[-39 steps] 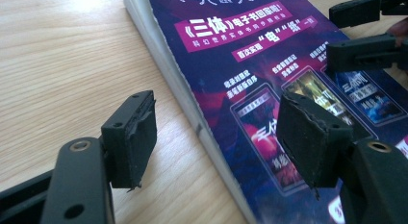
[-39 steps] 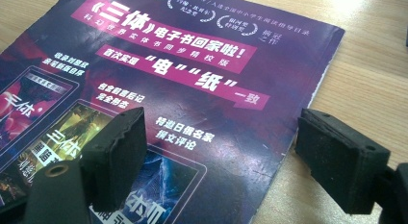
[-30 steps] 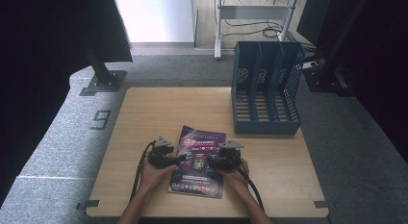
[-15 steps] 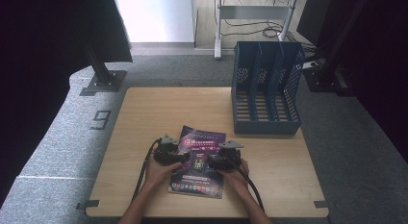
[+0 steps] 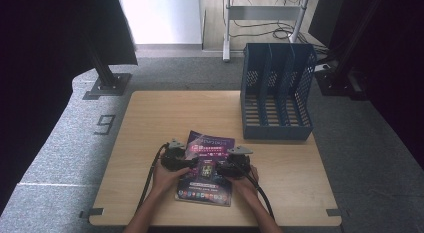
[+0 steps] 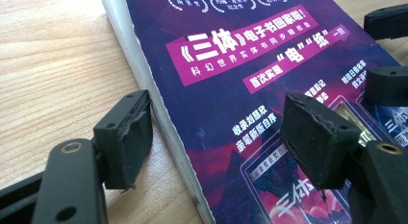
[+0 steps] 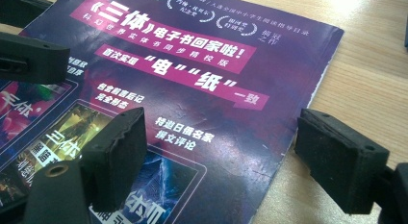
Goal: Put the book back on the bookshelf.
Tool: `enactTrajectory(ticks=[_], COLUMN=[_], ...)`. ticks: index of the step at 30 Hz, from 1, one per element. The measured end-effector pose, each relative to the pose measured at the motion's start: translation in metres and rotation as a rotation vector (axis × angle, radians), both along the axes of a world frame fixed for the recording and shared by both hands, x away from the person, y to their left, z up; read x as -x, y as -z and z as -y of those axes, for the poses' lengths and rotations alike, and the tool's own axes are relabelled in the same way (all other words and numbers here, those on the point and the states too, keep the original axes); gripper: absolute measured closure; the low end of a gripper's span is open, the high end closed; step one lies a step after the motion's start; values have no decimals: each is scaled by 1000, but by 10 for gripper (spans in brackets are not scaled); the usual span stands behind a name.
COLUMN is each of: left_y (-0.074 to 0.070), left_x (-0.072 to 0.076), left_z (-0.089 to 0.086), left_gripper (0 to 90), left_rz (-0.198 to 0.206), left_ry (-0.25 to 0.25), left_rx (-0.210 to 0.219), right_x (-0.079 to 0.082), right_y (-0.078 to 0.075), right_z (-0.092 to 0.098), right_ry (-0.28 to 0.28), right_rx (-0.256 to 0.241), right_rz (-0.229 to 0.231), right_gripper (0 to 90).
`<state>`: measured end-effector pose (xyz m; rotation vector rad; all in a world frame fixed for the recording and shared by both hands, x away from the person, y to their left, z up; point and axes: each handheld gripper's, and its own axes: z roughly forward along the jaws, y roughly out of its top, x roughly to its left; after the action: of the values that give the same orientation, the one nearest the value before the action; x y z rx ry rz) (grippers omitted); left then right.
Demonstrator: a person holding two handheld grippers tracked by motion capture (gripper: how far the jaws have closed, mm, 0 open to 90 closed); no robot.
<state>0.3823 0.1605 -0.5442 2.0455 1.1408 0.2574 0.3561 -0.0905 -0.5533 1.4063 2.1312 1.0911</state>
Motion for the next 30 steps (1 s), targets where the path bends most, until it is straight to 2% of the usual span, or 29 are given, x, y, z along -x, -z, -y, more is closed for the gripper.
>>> enactTrajectory(ticks=[8,9,12,21,27,30], left_y=[1,0,0,-6,-10,-14], left_x=[1,2,2,3,5,7], left_z=[-1,-1,-2,-8,-12,-11], left_gripper=[289,294,300,304,305,305], left_rz=[-12,-18,-20,-36,-44,-46], left_ry=[-40,-52,-55,-37,-22,5], left_rx=[39,56,66,116,175,231], right_x=[0,0,0,0,0,0], right_y=[0,0,0,0,0,0], right_z=[0,0,0,0,0,0], right_ry=[0,0,0,0,0,0], right_rx=[2,3,2,3,3,3], right_rz=[1,1,0,1,1,1], right_gripper=[185,185,185,186,185,185])
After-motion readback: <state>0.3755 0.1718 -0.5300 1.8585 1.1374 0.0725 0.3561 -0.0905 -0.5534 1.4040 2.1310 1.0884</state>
